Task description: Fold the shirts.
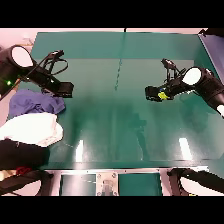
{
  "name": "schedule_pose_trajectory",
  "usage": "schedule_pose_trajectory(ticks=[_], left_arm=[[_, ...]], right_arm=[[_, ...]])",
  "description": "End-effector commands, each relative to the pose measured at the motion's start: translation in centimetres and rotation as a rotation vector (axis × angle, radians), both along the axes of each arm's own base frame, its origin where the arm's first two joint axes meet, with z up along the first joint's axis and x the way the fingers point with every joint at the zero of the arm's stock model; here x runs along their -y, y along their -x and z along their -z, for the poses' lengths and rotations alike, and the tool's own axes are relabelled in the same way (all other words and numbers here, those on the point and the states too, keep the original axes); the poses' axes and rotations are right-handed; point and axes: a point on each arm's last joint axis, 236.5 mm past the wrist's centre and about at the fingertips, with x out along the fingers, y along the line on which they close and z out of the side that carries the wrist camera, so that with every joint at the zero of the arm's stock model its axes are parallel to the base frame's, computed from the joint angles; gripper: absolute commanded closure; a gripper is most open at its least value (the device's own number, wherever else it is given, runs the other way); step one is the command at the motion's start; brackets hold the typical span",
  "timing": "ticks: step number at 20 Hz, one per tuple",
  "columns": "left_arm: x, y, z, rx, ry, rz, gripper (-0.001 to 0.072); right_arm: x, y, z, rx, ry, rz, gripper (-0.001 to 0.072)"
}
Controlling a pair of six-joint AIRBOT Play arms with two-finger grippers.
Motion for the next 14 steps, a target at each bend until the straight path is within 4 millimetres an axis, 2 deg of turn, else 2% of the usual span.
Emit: schedule_pose_trajectory(ticks=[1,7,9,10,11,12,14], left_arm=[[0.0,0.0,0.1,-0.004,-0.001,0.0,0.0677],[0.1,-0.4,0.0,0.017,0.003,-0.006,0.0677],[-0.7,-1.1,0.1,0.043,-0.029,-0.013,0.0676],[-2.3,-2.0,0.4,0.084,-0.103,-0.018,0.0615],[-4.6,-3.1,0.7,0.134,-0.206,-0.009,0.0157],[-7.7,-4.5,0.5,0.196,-0.339,-0.025,0.0],[-12.6,-7.1,-0.9,0.317,-0.568,-0.022,-0.0013]], right_arm=[[0.0,0.0,0.0,-0.001,0.0,0.0,0.0693],[0.0,0.1,0.3,-0.009,0.001,0.0,0.0693],[0.0,0.1,0.3,-0.009,0.001,0.0,0.0693],[0.0,0.1,0.3,-0.009,0.001,0.0,0.0693],[0.0,0.1,0.3,-0.009,0.001,0.0,0.0693],[0.0,0.1,0.3,-0.009,0.001,0.0,0.0693],[0.0,0.1,0.3,-0.009,0.001,0.0,0.0693]])
